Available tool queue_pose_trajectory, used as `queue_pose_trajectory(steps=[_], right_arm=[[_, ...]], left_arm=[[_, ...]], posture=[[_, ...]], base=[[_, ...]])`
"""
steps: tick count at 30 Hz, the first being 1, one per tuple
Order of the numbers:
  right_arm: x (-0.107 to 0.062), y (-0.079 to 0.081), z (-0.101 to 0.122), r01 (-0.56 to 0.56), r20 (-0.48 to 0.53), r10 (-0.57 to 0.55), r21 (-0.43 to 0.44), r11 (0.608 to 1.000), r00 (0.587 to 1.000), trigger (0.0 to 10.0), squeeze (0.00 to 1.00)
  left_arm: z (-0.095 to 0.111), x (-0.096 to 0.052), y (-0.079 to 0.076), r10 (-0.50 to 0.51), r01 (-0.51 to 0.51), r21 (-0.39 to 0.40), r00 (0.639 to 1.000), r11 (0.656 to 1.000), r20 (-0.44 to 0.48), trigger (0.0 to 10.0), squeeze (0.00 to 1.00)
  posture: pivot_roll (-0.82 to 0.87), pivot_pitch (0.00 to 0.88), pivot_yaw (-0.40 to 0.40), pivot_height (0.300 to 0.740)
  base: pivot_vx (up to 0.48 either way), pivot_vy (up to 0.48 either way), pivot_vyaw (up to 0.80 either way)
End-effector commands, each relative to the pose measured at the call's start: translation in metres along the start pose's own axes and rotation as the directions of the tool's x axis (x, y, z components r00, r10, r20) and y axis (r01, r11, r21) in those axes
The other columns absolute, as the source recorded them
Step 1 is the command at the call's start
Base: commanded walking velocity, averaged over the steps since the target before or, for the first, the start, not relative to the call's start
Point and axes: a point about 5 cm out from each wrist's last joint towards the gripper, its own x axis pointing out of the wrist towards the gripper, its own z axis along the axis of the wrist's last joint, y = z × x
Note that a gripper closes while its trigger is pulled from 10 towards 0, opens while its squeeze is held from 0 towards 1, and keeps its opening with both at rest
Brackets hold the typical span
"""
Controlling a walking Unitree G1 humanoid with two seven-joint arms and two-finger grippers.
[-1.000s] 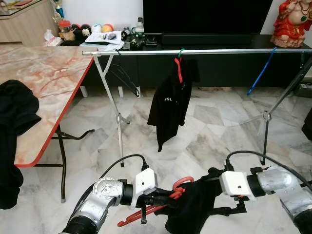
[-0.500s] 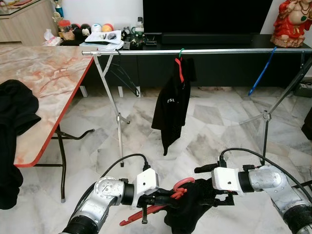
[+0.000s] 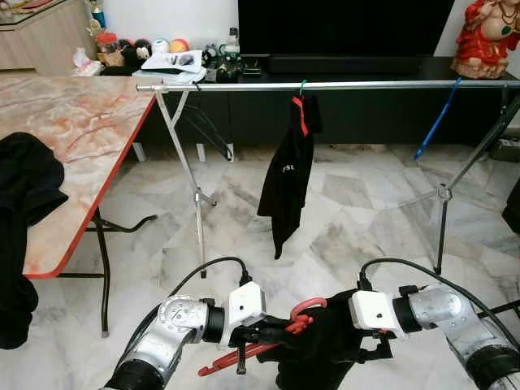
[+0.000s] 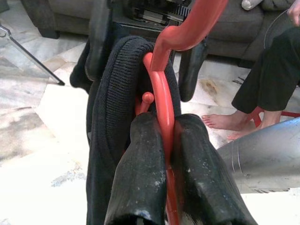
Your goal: Hang hanger
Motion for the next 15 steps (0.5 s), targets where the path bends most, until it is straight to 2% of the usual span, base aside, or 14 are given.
queue_pose_trajectory(steps=[1,2,15], right_arm=[[0.0019,0.0003,-0.0007,-0.011,-0.009,0.011,0.003,1.0,1.0,4.0,0.0],[0.0029,0.0006,-0.0015,-0.008,-0.007,0.008,0.012,1.0,1.0,0.0,0.0],[0.0063,0.0028,-0.0066,0.007,-0.007,-0.006,0.057,0.998,1.0,0.0,0.0]], left_arm=[[0.0058,0.0006,0.0013,-0.003,0.003,0.031,1.0,1.0,0.011,10.0,0.0],[0.0059,0.0006,0.0013,-0.002,0.002,0.031,1.0,1.0,0.012,10.0,0.0],[0.0066,0.0016,0.0013,0.001,-0.002,0.033,1.0,0.999,0.017,10.0,0.0]], posture=[[-0.02,0.096,0.014,0.74],[-0.02,0.097,0.013,0.74],[-0.02,0.097,0.011,0.74]], base=[[0.0,0.0,0.0],[0.0,0.0,0.0],[0.0,0.0,0.0]])
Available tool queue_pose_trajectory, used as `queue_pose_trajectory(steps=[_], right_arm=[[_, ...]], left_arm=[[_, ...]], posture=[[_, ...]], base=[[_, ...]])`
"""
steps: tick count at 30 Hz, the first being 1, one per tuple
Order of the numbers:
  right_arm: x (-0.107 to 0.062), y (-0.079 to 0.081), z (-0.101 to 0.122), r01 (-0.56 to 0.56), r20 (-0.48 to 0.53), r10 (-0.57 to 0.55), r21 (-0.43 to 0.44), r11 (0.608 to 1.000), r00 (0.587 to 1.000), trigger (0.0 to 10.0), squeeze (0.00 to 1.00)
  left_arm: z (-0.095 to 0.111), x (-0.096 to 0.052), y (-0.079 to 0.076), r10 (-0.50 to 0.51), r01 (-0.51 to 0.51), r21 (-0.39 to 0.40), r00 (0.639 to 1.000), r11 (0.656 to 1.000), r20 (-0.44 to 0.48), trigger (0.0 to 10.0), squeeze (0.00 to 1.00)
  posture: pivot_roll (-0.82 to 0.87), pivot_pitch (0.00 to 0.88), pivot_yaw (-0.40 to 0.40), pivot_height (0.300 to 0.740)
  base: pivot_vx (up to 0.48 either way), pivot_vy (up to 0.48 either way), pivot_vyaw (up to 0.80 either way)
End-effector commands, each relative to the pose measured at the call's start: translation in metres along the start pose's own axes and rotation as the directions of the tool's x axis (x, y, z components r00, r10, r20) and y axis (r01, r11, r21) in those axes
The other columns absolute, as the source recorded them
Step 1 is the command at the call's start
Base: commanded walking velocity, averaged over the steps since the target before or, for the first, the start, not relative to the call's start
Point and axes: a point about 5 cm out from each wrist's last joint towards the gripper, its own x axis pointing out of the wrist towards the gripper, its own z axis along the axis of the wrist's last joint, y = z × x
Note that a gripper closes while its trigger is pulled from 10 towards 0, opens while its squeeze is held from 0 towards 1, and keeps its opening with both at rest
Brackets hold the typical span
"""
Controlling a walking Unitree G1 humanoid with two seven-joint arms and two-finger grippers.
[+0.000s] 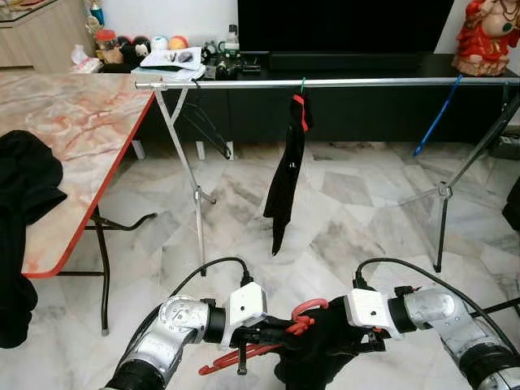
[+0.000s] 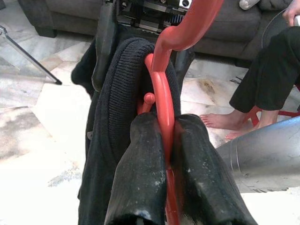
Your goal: Hang hanger
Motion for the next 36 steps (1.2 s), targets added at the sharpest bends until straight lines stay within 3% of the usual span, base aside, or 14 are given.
queue_pose_trajectory(steps=[1,19,36], right_arm=[[0.0009,0.0,-0.0005,-0.004,-0.003,0.004,0.006,1.0,1.0,0.0,0.0],[0.0074,-0.0003,0.0018,0.029,0.132,-0.048,0.142,0.989,0.99,0.0,0.0],[0.0094,0.0048,0.0005,-0.009,0.168,-0.021,0.177,0.984,0.986,0.0,0.0]], left_arm=[[0.0066,0.0004,0.002,0.006,-0.006,0.032,1.0,0.999,0.018,10.0,0.0],[0.0088,0.0015,0.0029,0.013,-0.014,0.045,1.0,0.999,0.027,10.0,0.0],[0.0108,0.0001,0.0031,-0.008,0.007,0.039,1.0,0.999,0.027,10.0,0.0]], posture=[[-0.02,0.097,0.011,0.74],[-0.01,0.097,0.011,0.74],[-0.01,0.072,0.021,0.74]], base=[[0.0,0.0,0.0],[0.0,0.0,0.0],[0.0,0.0,0.0]])
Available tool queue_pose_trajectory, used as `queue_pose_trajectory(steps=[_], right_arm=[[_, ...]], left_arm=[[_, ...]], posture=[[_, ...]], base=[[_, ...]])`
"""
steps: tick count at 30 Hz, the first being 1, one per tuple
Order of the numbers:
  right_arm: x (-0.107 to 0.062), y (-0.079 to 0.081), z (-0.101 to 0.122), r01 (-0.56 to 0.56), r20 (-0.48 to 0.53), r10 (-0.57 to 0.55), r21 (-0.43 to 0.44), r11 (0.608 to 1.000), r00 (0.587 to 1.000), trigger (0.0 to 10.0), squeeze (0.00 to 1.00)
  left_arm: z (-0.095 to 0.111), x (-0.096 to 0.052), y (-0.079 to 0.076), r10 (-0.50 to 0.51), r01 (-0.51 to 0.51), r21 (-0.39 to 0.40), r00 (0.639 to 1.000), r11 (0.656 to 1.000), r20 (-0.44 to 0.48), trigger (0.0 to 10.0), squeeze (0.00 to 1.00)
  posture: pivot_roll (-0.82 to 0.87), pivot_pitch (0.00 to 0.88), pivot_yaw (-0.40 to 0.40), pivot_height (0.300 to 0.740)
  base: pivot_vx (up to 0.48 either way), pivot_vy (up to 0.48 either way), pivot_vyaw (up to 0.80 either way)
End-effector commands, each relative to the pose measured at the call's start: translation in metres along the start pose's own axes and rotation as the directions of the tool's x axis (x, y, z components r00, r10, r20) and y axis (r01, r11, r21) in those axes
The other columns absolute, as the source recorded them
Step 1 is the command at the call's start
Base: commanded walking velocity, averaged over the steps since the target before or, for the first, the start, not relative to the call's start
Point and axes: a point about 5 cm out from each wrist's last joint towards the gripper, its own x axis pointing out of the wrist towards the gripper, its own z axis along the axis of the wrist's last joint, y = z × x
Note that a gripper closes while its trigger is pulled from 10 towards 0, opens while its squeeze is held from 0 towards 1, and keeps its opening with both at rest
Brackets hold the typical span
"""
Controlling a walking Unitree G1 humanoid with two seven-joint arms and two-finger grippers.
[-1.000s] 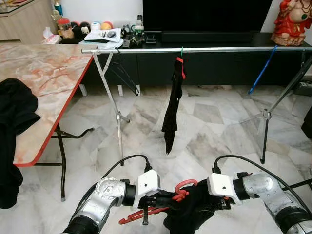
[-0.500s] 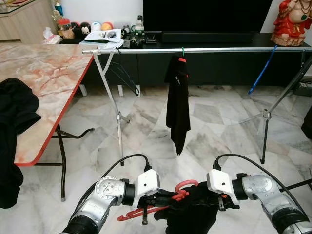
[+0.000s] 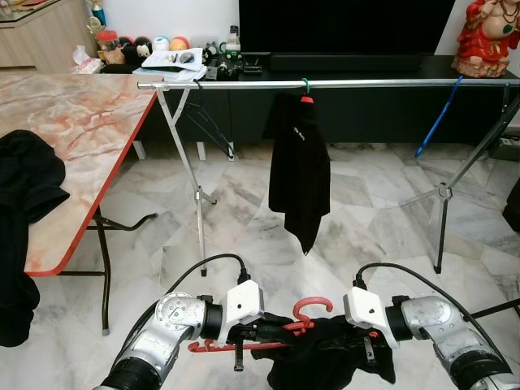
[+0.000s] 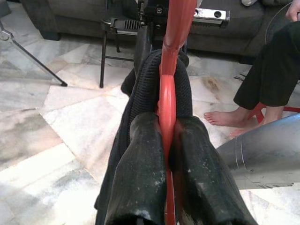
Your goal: Hang hanger
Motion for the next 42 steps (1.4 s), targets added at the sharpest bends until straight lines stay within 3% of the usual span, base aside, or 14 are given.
queue_pose_trajectory(steps=[1,8,12,17,18,34,42], right_arm=[[0.0,-0.003,0.006,0.043,0.072,-0.043,0.004,0.999,0.996,0.0,0.0],[0.003,0.0,0.005,0.029,0.087,-0.03,0.016,0.999,0.996,0.0,0.0],[0.004,0.003,0.003,0.02,0.089,-0.022,0.023,1.0,0.996,0.0,0.0],[0.004,0.004,0.002,0.016,0.086,-0.018,0.027,0.999,0.996,0.0,0.0],[0.003,0.004,0.001,0.017,0.079,-0.019,0.026,1.0,0.997,0.0,0.0],[-0.005,0.006,-0.015,0.05,-0.082,-0.05,0.001,0.999,0.995,0.0,0.0],[-0.01,0.012,-0.032,0.132,-0.131,-0.125,0.052,0.99,0.983,0.0,0.0]], left_arm=[[0.007,0.003,0.001,-0.011,0.011,0.004,1.0,1.0,0.024,10.0,0.0],[0.007,0.004,0.001,-0.015,0.015,0.007,1.0,1.0,0.027,10.0,0.0],[0.007,0.004,0.001,-0.046,0.046,-0.083,0.999,0.995,0.004,10.0,0.0],[0.008,0.003,0.002,-0.06,0.06,-0.075,0.998,0.995,-0.005,10.0,0.0],[0.008,0.002,0.003,-0.063,0.062,-0.073,0.998,0.995,-0.006,10.0,1.0],[0.008,-0.009,0.006,-0.046,0.044,-0.087,0.999,0.995,-0.021,10.0,1.0],[0.01,-0.019,0.014,0.024,-0.026,-0.079,0.999,0.997,-0.026,10.0,1.0]], posture=[[-0.01,0.072,0.021,0.74],[-0.01,0.059,0.023,0.74],[-0.02,0.051,0.026,0.74],[-0.02,0.06,0.021,0.74],[-0.02,0.066,0.019,0.74],[-0.01,0.082,0.01,0.74],[0.0,0.091,0.01,0.74]], base=[[0.0,0.0,0.0],[0.0,0.0,0.0],[0.0,0.0,0.0],[0.0,0.0,0.0],[0.0,0.0,0.0],[0.0,0.0,0.0],[0.0,0.0,0.0]])
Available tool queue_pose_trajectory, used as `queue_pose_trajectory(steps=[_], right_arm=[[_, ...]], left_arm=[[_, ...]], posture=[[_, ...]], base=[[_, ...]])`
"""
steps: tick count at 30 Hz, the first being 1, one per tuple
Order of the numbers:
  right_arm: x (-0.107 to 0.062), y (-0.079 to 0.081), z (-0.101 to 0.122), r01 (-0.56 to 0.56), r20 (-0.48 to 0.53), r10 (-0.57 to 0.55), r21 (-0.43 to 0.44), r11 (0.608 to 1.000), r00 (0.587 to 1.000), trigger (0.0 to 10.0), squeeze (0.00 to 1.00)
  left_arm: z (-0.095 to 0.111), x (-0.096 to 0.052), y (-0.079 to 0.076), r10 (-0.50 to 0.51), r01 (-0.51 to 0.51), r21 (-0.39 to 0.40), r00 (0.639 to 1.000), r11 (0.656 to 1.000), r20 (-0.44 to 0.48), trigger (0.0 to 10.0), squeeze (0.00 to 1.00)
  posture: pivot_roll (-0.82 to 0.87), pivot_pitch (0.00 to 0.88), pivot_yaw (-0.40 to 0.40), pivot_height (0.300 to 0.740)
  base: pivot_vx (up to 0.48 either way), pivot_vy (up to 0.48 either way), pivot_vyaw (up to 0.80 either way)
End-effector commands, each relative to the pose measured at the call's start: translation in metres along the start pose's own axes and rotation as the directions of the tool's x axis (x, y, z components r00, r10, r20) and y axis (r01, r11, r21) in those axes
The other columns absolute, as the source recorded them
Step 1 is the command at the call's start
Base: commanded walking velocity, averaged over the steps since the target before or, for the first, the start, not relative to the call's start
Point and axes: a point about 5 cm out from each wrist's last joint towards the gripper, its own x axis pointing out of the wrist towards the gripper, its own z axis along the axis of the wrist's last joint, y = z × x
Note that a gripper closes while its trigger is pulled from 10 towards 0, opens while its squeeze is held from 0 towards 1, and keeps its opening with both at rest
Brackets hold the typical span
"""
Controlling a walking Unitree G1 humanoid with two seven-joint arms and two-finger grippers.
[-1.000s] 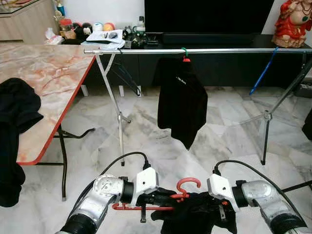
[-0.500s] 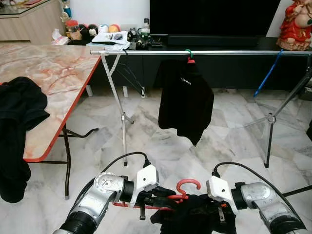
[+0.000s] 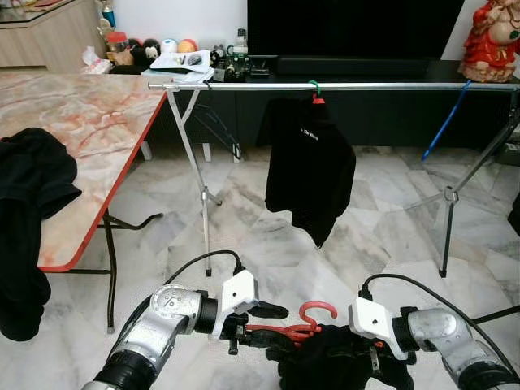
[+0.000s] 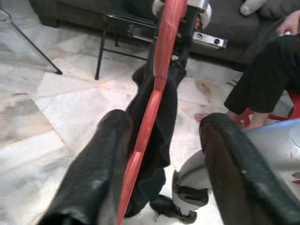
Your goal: Hang hanger
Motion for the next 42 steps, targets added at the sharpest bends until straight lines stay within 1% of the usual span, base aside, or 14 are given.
queue_pose_trajectory(steps=[1,3,4,5,6,7,10,15,16,19,20,22,23,42], right_arm=[[-0.007,0.0,-0.008,0.045,-0.017,-0.045,0.019,0.999,0.999,0.0,0.0],[-0.012,-0.001,-0.013,0.11,-0.016,-0.109,0.05,0.993,0.994,0.0,0.0],[-0.019,-0.005,-0.017,0.188,-0.006,-0.188,0.091,0.978,0.982,0.0,0.0],[-0.019,-0.005,-0.017,0.188,-0.006,-0.188,0.091,0.978,0.982,0.0,0.0],[-0.024,-0.007,-0.019,0.247,-0.002,-0.248,0.112,0.962,0.969,0.0,0.0],[-0.027,-0.009,-0.021,0.288,-0.003,-0.29,0.135,0.948,0.957,0.0,0.0],[-0.033,-0.009,-0.026,0.357,0.01,-0.364,0.174,0.918,0.931,0.0,0.0],[-0.036,-0.006,-0.031,0.407,0.019,-0.42,0.204,0.89,0.908,0.0,0.0],[-0.038,-0.007,-0.033,0.443,0.013,-0.455,0.206,0.872,0.89,0.0,0.0],[-0.038,-0.011,-0.03,0.487,0.014,-0.5,0.208,0.849,0.866,0.0,0.0],[-0.039,-0.016,-0.024,0.506,0.027,-0.52,0.194,0.841,0.854,0.0,0.0],[-0.039,-0.018,-0.022,0.511,0.034,-0.526,0.186,0.839,0.85,0.0,0.0],[-0.04,-0.024,-0.015,0.526,0.045,-0.54,0.166,0.834,0.841,0.0,0.0],[-0.04,-0.024,-0.015,0.526,0.045,-0.54,0.166,0.834,0.841,0.0,0.0]], left_arm=[[0.006,-0.006,0.006,0.039,-0.039,0.024,0.999,0.999,0.002,10.0,1.0],[0.006,-0.01,0.011,0.101,-0.101,0.027,0.995,0.994,0.009,10.0,1.0],[0.006,-0.014,0.019,0.205,-0.205,0.031,0.979,0.978,0.024,10.0,1.0],[0.006,-0.014,0.019,0.205,-0.205,0.031,0.979,0.978,0.024,10.0,1.0],[0.006,-0.017,0.025,0.288,-0.289,0.019,0.957,0.957,0.033,10.0,0.89],[0.006,-0.019,0.028,0.336,-0.336,0.005,0.941,0.942,0.051,10.0,0.0],[0.004,-0.024,0.037,0.492,-0.489,-0.057,0.866,0.87,0.09,10.0,0.0],[-0.004,-0.024,0.039,0.603,-0.596,-0.097,0.794,0.797,0.076,10.0,0.0],[-0.01,-0.025,0.041,0.679,-0.674,-0.094,0.733,0.733,0.043,10.0,0.0],[-0.022,-0.027,0.043,0.762,-0.756,-0.148,0.648,0.637,-0.028,10.0,0.0],[-0.03,-0.029,0.043,0.8,-0.797,-0.176,0.596,0.578,-0.071,10.0,0.0],[-0.034,-0.03,0.043,0.813,-0.812,-0.184,0.575,0.554,-0.09,10.0,0.0],[-0.041,-0.033,0.042,0.847,-0.851,-0.188,0.515,0.49,-0.127,10.0,0.0],[-0.041,-0.033,0.042,0.847,-0.851,-0.188,0.515,0.49,-0.127,10.0,0.0]], posture=[[0.0,0.094,0.012,0.74],[0.0,0.095,0.014,0.74],[0.0,0.096,0.016,0.74],[0.0,0.096,0.016,0.74],[0.0,0.098,0.02,0.74],[0.0,0.098,0.02,0.74],[-0.01,0.101,0.027,0.74],[-0.01,0.106,0.035,0.74],[-0.02,0.108,0.038,0.74],[-0.02,0.109,0.044,0.74],[-0.02,0.109,0.045,0.74],[-0.02,0.109,0.045,0.74],[-0.02,0.109,0.045,0.74],[-0.02,0.109,0.045,0.74]], base=[[0.0,0.0,0.0],[0.0,0.0,0.0],[0.0,0.0,0.0],[0.0,0.0,0.0],[0.0,0.0,0.0],[0.0,0.0,0.0],[0.0,0.0,0.0],[0.0,0.0,0.0],[0.0,0.0,0.0],[0.0,0.0,0.0],[0.0,0.0,0.0],[0.0,0.0,0.0],[0.0,0.0,0.0],[0.0,0.0,0.0]])
